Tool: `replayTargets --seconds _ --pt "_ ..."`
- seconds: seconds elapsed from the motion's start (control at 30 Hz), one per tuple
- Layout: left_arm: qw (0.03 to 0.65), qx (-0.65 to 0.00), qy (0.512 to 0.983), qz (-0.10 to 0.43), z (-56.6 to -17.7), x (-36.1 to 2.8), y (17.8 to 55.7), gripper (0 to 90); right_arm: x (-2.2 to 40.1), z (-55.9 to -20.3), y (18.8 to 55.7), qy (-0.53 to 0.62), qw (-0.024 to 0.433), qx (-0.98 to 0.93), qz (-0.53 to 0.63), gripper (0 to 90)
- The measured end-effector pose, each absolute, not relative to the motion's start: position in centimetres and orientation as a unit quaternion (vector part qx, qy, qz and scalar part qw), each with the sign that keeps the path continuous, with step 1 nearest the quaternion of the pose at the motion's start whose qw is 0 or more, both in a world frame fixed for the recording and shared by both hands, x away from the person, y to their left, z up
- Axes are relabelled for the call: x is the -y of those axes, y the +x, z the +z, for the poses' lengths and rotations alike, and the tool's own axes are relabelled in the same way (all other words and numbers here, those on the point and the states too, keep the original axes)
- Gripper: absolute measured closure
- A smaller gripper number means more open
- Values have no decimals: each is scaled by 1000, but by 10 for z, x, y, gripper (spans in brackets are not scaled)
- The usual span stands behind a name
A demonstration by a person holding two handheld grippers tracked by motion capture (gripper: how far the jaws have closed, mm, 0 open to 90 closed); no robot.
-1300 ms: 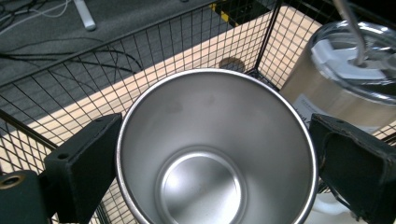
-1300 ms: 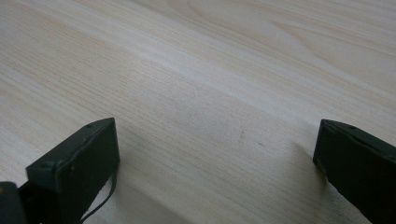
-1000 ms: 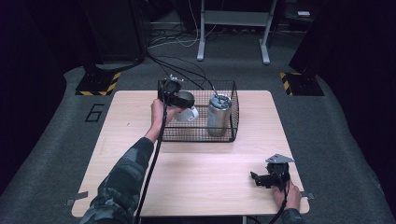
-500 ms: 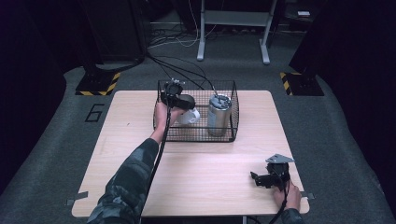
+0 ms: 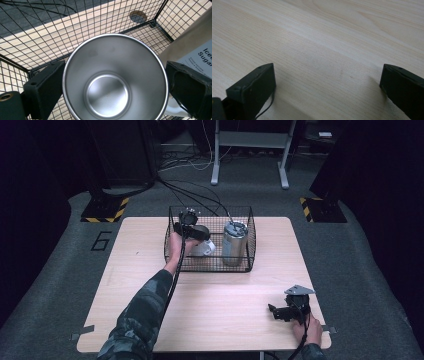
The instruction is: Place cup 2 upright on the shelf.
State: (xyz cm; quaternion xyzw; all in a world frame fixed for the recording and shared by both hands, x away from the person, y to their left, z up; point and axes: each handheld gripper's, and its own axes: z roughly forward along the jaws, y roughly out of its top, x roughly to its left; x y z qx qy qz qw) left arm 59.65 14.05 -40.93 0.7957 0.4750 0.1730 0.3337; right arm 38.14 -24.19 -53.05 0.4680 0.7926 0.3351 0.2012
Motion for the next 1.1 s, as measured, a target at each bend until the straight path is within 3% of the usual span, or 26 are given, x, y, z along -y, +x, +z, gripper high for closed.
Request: replayTargets --seconds 1.1 --pt "313 -488 798 166 -419 -140 598 56 242 -530 381 468 201 -793 335 0"
